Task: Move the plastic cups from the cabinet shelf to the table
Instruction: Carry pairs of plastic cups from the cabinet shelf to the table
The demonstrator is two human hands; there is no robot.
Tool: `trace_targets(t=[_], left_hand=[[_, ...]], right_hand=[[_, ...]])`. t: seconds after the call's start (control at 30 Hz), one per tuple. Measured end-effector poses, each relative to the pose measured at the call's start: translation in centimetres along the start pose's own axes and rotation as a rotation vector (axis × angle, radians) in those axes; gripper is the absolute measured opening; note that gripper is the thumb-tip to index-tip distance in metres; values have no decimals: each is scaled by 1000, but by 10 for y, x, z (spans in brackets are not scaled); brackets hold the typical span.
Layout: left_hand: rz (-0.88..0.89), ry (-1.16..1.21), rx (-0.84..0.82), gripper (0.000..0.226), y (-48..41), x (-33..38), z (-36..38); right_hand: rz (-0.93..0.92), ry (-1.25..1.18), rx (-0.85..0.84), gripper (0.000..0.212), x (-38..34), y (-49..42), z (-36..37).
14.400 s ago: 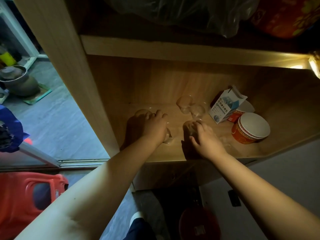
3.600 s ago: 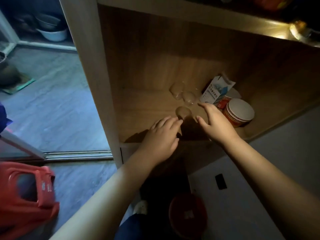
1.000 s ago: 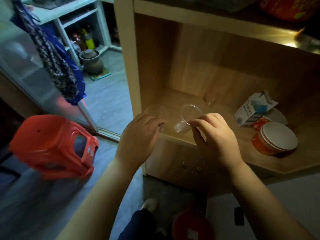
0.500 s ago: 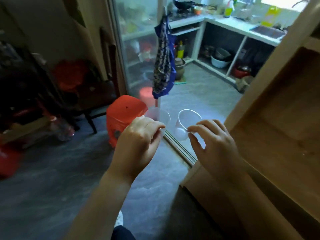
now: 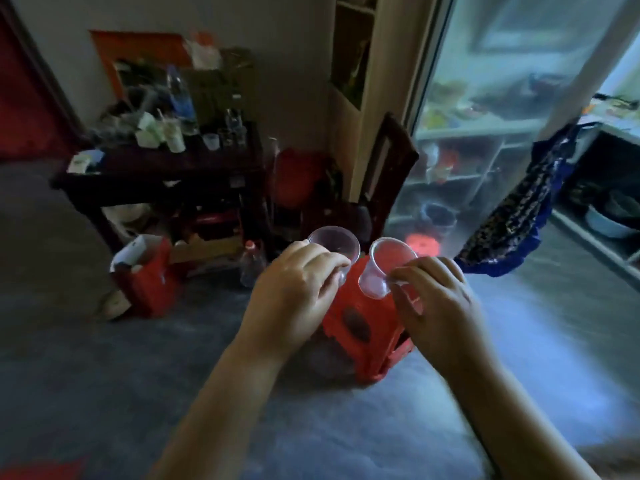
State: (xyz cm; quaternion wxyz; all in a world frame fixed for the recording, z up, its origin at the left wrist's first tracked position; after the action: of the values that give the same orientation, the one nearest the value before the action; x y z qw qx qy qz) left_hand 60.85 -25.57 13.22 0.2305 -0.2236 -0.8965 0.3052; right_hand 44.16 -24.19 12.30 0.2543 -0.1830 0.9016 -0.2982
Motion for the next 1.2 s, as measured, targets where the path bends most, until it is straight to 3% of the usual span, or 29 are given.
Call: trace_targets(t=[0.33,0.57,0.9,1.2], left_hand=[[-194,-184,59,11,-25,-167,-57],[-281,-273,47,12,-35,-250,-57],[-290,-408,14,15,-133,-379,0],[-303,-345,-7,17,-251,-489,72]], right_hand=[[-156,-135,-57,6,-70,-121,129],[-270,-251,-111,8,-88,-181,221],[-270,-332,-191,11,-38,-326,362],[-236,-291,-222,13,34,-456,435]])
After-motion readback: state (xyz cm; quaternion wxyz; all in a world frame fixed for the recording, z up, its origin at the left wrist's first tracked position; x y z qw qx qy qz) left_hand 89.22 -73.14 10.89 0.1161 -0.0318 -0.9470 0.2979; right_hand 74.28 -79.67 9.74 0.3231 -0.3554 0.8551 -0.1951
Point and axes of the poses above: each hand's wrist, its own y-axis away from the middle knuckle, its own z-axis out of the palm, x = y × z, the point moved 7 cm from there along -y, towards the middle knuckle, and after that the axes turned 7 degrees about -y, right-handed, at the moved point
